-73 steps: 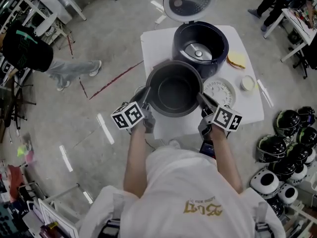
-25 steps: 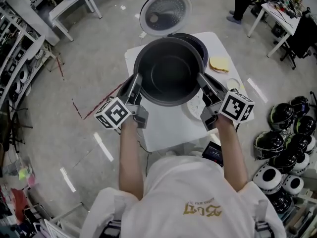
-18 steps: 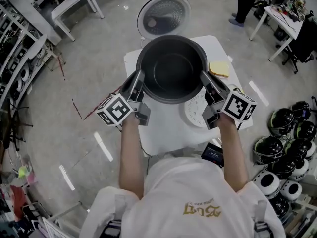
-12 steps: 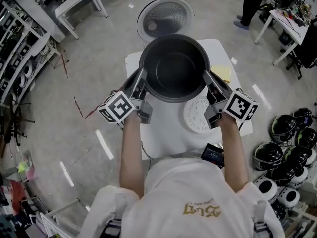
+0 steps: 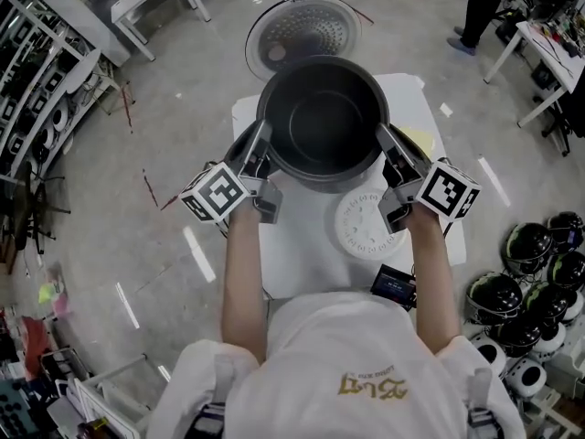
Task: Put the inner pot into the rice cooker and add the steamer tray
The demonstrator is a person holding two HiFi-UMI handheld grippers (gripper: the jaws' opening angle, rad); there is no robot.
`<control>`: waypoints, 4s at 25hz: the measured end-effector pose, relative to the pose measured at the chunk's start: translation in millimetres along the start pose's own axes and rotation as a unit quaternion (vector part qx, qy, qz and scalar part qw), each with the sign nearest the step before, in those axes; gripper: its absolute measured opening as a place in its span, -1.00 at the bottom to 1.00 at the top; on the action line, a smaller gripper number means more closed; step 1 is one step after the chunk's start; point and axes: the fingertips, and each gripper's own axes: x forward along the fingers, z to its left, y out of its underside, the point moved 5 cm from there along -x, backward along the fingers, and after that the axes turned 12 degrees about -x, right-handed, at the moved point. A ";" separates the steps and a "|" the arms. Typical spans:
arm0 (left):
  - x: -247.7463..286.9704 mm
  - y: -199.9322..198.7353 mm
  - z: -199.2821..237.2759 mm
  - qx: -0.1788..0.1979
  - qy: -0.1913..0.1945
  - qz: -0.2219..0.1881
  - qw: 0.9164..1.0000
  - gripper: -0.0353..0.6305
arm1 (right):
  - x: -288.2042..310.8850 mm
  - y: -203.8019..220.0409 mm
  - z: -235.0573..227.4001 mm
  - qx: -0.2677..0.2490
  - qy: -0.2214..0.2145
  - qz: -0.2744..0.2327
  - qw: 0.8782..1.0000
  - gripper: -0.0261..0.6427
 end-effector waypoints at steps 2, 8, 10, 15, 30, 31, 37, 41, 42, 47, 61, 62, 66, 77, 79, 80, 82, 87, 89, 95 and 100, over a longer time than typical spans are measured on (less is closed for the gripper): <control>5.9 0.9 3.1 -0.001 -0.004 0.001 1.000 -0.66 | 4.9 -1.0 -6.5 0.003 -0.001 0.002 1.000 -0.73; 21.2 8.6 20.1 -0.008 -0.024 0.007 1.000 -0.66 | 15.9 5.8 -29.4 0.013 0.004 0.023 1.000 -0.73; 26.3 11.9 26.2 -0.012 -0.031 0.010 0.999 -0.66 | 19.7 8.0 -37.6 0.018 0.007 0.028 0.999 -0.73; 33.9 15.0 39.2 -0.014 -0.049 0.014 0.999 -0.66 | 29.7 13.1 -51.5 0.026 0.004 0.041 0.999 -0.73; 49.1 33.9 65.9 0.021 -0.103 0.052 0.993 -0.64 | 41.7 32.4 -82.3 0.036 0.019 0.081 0.996 -0.75; 49.8 34.9 67.5 0.026 -0.108 0.057 0.992 -0.64 | 42.0 34.1 -84.1 0.034 0.022 0.085 0.996 -0.75; 54.7 40.5 79.2 0.062 -0.141 0.087 0.984 -0.61 | 48.2 47.0 -92.9 -0.004 0.035 0.126 0.991 -0.70; 59.3 48.8 85.1 0.083 -0.160 0.105 0.978 -0.59 | 49.8 52.5 -100.9 -0.033 0.040 0.152 0.987 -0.66; 59.9 50.2 86.1 0.086 -0.163 0.107 0.977 -0.59 | 49.7 54.1 -102.3 -0.036 0.041 0.156 0.986 -0.66; 65.4 59.5 93.1 0.117 -0.187 0.125 0.967 -0.55 | 50.6 61.7 -112.2 -0.053 0.052 0.182 0.981 -0.64; 67.9 59.0 91.7 0.157 -0.194 0.103 0.963 -0.22 | 47.5 52.6 -107.5 -0.092 0.099 0.156 0.978 -0.50; 66.3 59.4 91.3 0.158 -0.196 0.102 0.962 -0.23 | 45.0 52.3 -106.7 -0.091 0.103 0.152 0.979 -0.50; 59.9 62.1 89.7 0.165 -0.200 0.107 0.960 -0.22 | 33.8 54.0 -105.4 -0.088 0.121 0.144 0.978 -0.50; 31.3 73.0 78.2 0.151 -0.174 0.111 0.967 -0.22 | -11.8 68.0 -99.1 -0.071 0.160 0.131 0.976 -0.50; 21.7 75.5 77.3 0.146 -0.171 0.115 0.968 -0.23 | -19.9 73.2 -96.0 -0.068 0.167 0.131 0.975 -0.50; 16.7 76.9 77.5 0.145 -0.171 0.117 0.968 -0.23 | -23.7 76.2 -94.5 -0.066 0.169 0.130 0.975 -0.50; 6.8 80.5 78.8 0.142 -0.170 0.123 0.967 -0.24 | -31.2 82.3 -91.2 -0.061 0.174 0.129 0.974 -0.49; -15.6 100.6 91.0 0.130 -0.177 0.147 0.965 -0.25 | -51.9 98.3 -84.4 -0.047 0.183 0.126 0.974 -0.49; -24.8 115.3 99.7 0.126 -0.184 0.165 0.961 -0.24 | -62.1 106.4 -83.1 -0.044 0.190 0.129 0.972 -0.49; -43.0 158.8 114.5 0.112 -0.191 0.216 0.951 -0.22 | -93.6 130.4 -85.4 -0.044 0.211 0.151 0.965 -0.48; -44.8 196.6 124.0 0.096 -0.185 0.259 0.943 -0.21 | -120.7 153.8 -98.0 -0.044 0.232 0.179 0.955 -0.46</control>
